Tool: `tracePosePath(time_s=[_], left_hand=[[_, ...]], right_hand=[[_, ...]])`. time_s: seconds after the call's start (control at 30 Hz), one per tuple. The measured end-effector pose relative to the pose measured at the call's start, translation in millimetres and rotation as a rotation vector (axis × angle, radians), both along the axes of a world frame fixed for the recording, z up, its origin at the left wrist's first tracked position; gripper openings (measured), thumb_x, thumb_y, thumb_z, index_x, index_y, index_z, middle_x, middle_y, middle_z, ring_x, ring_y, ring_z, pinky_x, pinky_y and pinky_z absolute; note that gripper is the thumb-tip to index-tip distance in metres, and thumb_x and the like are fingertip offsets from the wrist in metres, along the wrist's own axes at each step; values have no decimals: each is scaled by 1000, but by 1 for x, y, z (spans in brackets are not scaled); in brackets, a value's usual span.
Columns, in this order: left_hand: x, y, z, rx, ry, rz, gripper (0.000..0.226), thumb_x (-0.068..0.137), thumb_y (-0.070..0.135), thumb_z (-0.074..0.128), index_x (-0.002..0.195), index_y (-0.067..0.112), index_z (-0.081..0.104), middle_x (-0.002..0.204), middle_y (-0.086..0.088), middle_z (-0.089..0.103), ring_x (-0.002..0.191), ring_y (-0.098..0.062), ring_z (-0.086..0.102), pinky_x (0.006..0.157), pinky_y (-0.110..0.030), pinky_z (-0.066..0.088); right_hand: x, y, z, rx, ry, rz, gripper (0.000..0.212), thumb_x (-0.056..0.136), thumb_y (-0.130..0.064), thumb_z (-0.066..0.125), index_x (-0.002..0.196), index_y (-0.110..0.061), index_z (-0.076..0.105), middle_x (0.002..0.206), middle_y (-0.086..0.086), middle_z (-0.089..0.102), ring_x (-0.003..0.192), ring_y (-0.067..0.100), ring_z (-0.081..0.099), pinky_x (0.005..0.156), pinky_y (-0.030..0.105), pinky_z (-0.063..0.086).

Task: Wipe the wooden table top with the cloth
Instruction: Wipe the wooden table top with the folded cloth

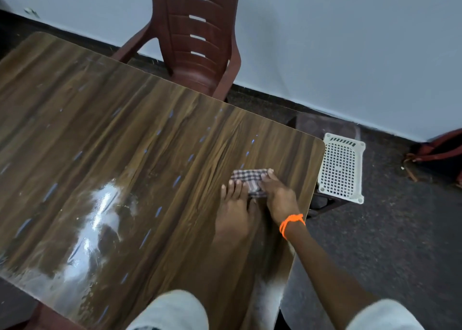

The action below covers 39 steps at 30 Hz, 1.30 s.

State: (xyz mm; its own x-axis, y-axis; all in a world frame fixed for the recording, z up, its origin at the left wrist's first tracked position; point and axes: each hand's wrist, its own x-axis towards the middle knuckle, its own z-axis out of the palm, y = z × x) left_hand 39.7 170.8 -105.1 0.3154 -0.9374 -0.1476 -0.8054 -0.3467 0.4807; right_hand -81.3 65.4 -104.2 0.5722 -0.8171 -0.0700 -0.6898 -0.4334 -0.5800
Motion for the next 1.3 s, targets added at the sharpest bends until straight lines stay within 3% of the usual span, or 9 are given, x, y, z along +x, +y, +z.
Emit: tracePosePath(time_s=[0.13,0.33,0.43,0.6,0.77,0.93,1.1,1.2,1.3], left_hand=[[40,-18,1,-7,-90,15,51,104,31,47,148,5,49,156,-17,45,151,-32,31,128,-45,4],[36,40,1,-53,-99,94,43,98,21,62,134,-3,61,140,-23,60,140,-39,48,122,-56,26],[6,63,1,-69,-80,34,49,98,30,53,132,-5,62,138,-23,61,137,-40,51,118,-59,33],[-10,9,6,-19,-27,-77,61,100,39,40,139,-4,56,146,-23,54,145,-35,41,126,-52,20],[32,-68,0,-11,-154,-168,53,103,34,43,148,5,46,155,-17,46,151,-30,31,127,-46,6],[58,-65,-2,-4,-146,16,53,102,35,43,142,2,53,148,-20,53,146,-34,39,126,-47,14],[38,-7,-6,-122,-112,41,55,98,36,45,132,-3,63,136,-24,63,135,-40,53,117,-58,35],[17,-14,-10,-127,-97,-48,53,97,36,50,131,-2,64,136,-24,63,135,-39,54,114,-60,39],[8,-59,-7,-102,-83,-84,51,99,34,54,135,-2,61,141,-23,59,140,-37,48,121,-55,31]], right_hand=[[45,-21,-1,-22,47,90,49,82,6,49,127,-13,60,143,8,46,140,18,29,112,28,30],[44,27,-7,-12,-44,192,50,82,13,48,126,-9,60,142,6,48,140,17,29,112,33,33],[11,46,-4,-27,-103,158,49,75,17,57,116,-7,66,133,7,57,134,18,39,106,33,39],[-19,17,-2,-20,-94,-43,48,76,19,54,113,-7,68,132,7,57,133,17,41,108,29,35],[19,-54,1,-15,-77,-86,45,81,15,47,120,0,62,134,16,54,135,24,38,112,31,31],[67,-70,-6,38,-98,60,43,83,13,47,120,-2,63,138,17,49,135,26,37,113,30,29],[36,-34,-12,-16,-92,244,50,81,15,51,125,-7,60,141,8,48,138,20,33,112,31,31],[2,-29,-12,-55,-88,169,51,78,18,54,122,-7,62,137,6,53,137,18,35,111,28,32],[-6,-56,-10,-69,-93,-6,48,74,21,54,115,-2,66,132,10,57,133,22,42,109,27,33]])
